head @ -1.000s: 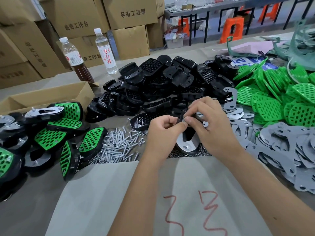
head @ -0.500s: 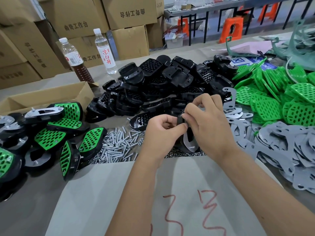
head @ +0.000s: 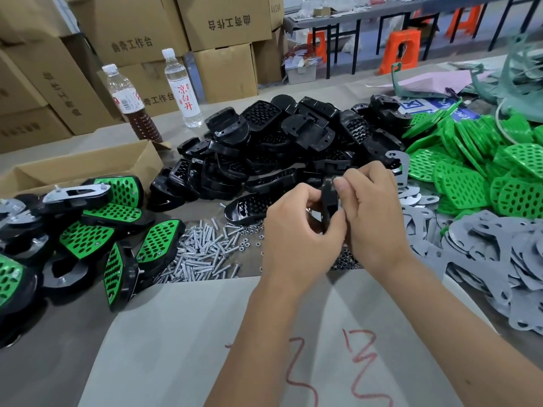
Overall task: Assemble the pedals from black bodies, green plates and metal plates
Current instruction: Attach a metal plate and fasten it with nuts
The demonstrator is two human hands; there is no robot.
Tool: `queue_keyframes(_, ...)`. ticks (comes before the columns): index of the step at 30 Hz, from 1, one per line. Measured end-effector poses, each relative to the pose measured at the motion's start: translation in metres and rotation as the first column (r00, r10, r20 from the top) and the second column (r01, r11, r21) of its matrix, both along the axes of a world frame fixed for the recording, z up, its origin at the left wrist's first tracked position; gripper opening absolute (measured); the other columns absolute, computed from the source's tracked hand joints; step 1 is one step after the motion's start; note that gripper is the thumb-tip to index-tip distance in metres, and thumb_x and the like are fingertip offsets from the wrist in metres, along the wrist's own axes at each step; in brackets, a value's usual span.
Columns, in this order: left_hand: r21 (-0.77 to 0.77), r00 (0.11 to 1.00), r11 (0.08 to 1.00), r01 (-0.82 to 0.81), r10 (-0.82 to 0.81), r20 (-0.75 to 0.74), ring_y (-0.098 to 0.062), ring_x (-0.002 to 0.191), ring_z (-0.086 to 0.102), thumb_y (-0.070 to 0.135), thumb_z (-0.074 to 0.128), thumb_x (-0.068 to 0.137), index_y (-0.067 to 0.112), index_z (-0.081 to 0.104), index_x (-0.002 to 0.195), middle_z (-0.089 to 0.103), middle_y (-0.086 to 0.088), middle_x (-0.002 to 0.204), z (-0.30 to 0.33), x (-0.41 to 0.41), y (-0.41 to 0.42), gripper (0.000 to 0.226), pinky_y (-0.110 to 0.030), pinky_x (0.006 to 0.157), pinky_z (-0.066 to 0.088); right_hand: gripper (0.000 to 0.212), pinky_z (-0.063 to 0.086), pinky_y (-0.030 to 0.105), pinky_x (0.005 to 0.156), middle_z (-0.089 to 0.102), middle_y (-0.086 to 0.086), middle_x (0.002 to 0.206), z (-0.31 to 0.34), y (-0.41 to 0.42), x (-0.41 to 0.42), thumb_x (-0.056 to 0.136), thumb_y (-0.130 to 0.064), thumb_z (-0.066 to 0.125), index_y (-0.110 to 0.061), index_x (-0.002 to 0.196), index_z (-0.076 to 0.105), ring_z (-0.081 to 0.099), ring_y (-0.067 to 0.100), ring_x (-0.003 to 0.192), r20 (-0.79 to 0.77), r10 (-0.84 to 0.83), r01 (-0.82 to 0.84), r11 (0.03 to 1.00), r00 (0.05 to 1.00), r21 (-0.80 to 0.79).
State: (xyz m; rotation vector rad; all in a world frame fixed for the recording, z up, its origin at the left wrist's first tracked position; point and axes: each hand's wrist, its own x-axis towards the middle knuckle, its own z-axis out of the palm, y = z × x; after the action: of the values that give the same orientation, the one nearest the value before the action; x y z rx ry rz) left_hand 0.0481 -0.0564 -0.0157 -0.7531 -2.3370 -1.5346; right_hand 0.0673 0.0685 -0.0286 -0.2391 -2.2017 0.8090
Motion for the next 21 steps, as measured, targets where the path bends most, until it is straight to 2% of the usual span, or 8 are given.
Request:
queue_keyframes(4, -0.041, 0.979, 0.999, -0.005, -0.003, -0.202, -0.01, 0.075, 0.056, 0.017, 0.076, 0.088, 0.013, 0.067, 0.097, 0.064, 0.008, 0.085, -0.002, 0.001, 0.004, 0.014, -0.025, 0.069, 0.046, 0.037, 0.029, 0.025, 0.078, 0.042, 0.001, 0.085, 0.007, 0.002, 0.001, 0.111, -0.017, 0.044, -0.015, 0.074, 0.045, 0.041, 0.02, 0.087, 0.022, 0.056, -0.05, 0.979, 0.998, -0.199)
queue_keyframes(8, -0.109, 0.959, 0.994, -0.024, -0.007, -0.282, -0.013, 0.081, 0.053, 0.01, 0.076, 0.085, 0.009, 0.064, 0.104, 0.063, 0.003, 0.095, -0.006, 0.0, 0.004, 0.022, -0.024, 0.072, 0.044, 0.044, 0.028, 0.027, 0.075, 0.046, 0.008, 0.077, 0.009, -0.002, 0.001, 0.111, -0.018, 0.043, -0.015, 0.068, 0.041, 0.04, 0.019, 0.085, 0.045, 0.074, -0.059, 0.962, 0.996, -0.266)
queue_keyframes(11, -0.11, 0.942, 0.988, -0.111, 0.07, -0.328, -0.019, 0.084, 0.057, 0.008, 0.075, 0.082, 0.008, 0.065, 0.105, 0.064, 0.0, 0.095, -0.007, -0.002, 0.003, 0.025, -0.03, 0.073, 0.046, 0.046, 0.032, 0.021, 0.072, 0.048, 0.005, 0.079, 0.01, -0.006, 0.001, 0.111, -0.022, 0.043, -0.018, 0.065, 0.044, 0.042, 0.014, 0.084, 0.053, 0.082, -0.064, 0.959, 0.995, -0.275)
queue_keyframes(14, -0.092, 0.91, 0.984, -0.152, 0.103, -0.402, -0.024, 0.089, 0.062, 0.002, 0.075, 0.078, 0.005, 0.068, 0.107, 0.068, -0.003, 0.099, -0.006, -0.003, 0.003, 0.031, -0.033, 0.076, 0.049, 0.049, 0.029, 0.027, 0.072, 0.046, 0.0, 0.074, 0.011, -0.012, -0.001, 0.112, -0.02, 0.04, -0.022, 0.063, 0.042, 0.043, 0.018, 0.085, 0.026, 0.046, -0.038, 0.96, 0.999, -0.277)
queue_keyframes(16, -0.067, 0.894, 0.98, -0.188, 0.142, -0.425, -0.026, 0.087, 0.062, -0.001, 0.077, 0.078, 0.005, 0.069, 0.105, 0.068, -0.004, 0.097, -0.006, -0.001, 0.005, 0.029, -0.034, 0.073, 0.048, 0.05, 0.028, 0.029, 0.073, 0.046, -0.001, 0.07, 0.009, -0.015, -0.003, 0.113, -0.019, 0.039, -0.02, 0.062, 0.042, 0.042, 0.021, 0.085, -0.008, 0.021, -0.022, 0.95, 1.0, -0.312)
queue_keyframes(21, -0.045, 0.843, 0.96, -0.276, 0.22, -0.49, -0.03, 0.076, 0.055, -0.003, 0.075, 0.079, 0.003, 0.064, 0.095, 0.061, -0.008, 0.091, -0.009, 0.001, 0.01, 0.02, -0.04, 0.062, 0.043, 0.054, 0.028, 0.037, 0.064, 0.039, -0.009, 0.055, 0.002, -0.02, -0.006, 0.112, -0.025, 0.037, -0.009, 0.061, 0.039, 0.035, 0.021, 0.069, 0.001, 0.081, -0.073, 0.899, 0.997, -0.431)
